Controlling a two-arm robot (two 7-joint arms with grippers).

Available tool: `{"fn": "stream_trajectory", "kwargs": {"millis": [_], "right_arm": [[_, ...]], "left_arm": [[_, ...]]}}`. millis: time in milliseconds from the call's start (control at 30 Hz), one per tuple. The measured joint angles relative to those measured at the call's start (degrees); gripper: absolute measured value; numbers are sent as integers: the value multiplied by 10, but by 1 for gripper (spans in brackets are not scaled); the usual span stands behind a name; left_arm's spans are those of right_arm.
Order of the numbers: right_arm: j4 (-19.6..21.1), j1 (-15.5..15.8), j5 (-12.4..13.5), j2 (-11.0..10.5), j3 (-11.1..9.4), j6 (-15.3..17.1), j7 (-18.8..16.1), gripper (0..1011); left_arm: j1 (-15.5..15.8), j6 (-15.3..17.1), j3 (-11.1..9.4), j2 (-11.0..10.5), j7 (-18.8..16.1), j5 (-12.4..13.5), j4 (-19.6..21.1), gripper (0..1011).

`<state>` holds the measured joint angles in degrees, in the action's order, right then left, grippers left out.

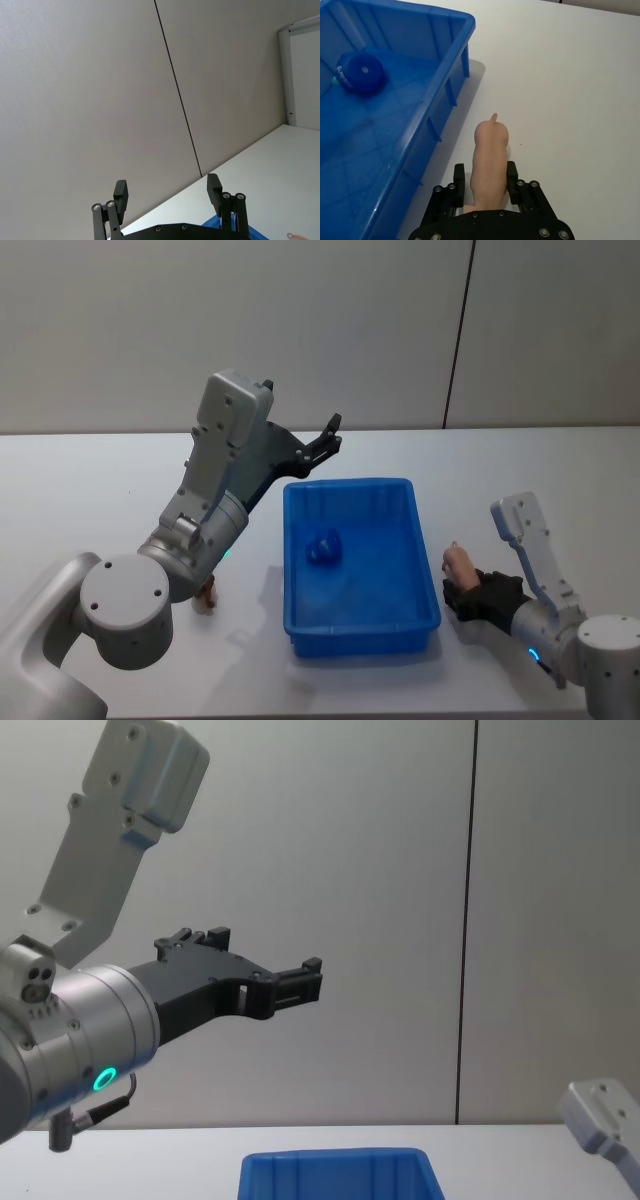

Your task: Pick up the two dolls from the table and place them into the box.

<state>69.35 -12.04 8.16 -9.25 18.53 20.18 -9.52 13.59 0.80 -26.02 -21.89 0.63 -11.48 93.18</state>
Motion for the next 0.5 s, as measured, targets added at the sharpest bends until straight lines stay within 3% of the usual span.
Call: {"fn": "stream_trajectory", "kwargs": {"millis": [167,500], "right_arm": [[-1,-1,-5,1,1,-4,5,375],[22,3,-15,0,2,-42,7,371]], "left_arm": [[0,0,0,0,0,0,0,1001],[0,0,0,0,0,0,0,1001]]}}
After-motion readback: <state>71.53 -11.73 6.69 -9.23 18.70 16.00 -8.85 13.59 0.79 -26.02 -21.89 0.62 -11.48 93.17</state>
